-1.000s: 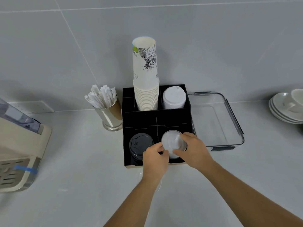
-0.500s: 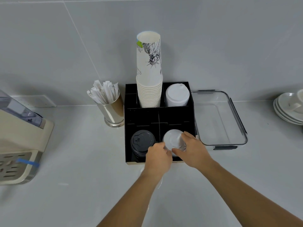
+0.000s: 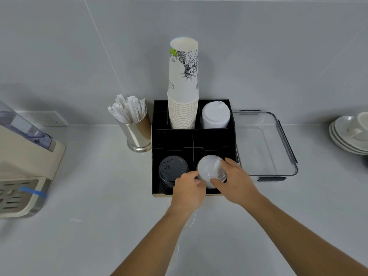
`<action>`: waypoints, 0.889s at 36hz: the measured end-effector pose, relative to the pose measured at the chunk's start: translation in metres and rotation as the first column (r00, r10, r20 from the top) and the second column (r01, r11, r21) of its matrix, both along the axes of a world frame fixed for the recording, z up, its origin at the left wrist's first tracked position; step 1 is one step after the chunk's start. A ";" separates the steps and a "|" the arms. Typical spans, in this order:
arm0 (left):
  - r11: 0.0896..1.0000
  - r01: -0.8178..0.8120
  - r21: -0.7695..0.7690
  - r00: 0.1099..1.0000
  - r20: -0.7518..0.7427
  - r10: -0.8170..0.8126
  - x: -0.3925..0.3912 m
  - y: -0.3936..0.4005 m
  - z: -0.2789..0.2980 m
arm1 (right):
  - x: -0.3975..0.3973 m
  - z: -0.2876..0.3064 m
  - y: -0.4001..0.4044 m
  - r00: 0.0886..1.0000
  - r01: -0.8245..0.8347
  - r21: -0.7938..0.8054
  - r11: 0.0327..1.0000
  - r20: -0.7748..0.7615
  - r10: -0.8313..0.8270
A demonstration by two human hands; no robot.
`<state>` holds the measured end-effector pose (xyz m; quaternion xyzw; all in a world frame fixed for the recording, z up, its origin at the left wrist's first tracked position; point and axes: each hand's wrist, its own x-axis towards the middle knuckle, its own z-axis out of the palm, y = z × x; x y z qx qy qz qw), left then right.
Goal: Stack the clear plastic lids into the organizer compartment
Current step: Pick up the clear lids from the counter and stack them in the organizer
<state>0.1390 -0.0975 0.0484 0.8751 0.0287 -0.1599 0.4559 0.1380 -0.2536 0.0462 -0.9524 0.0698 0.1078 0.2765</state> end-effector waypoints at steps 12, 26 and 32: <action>0.999 -0.001 -0.036 1.000 -0.007 0.001 -0.033 0.059 0.006 | -0.035 0.011 0.003 0.990 0.091 0.161 0.983 0.092 -0.107; 0.984 -0.165 0.061 0.971 -0.165 0.173 -0.061 0.123 -0.034 | -0.059 -0.009 0.031 0.970 0.237 0.449 0.861 -0.156 -0.186; 0.964 -0.264 0.018 0.929 -0.265 0.259 -0.065 0.136 -0.047 | -0.063 -0.027 0.040 0.911 0.382 0.476 0.792 -0.340 -0.235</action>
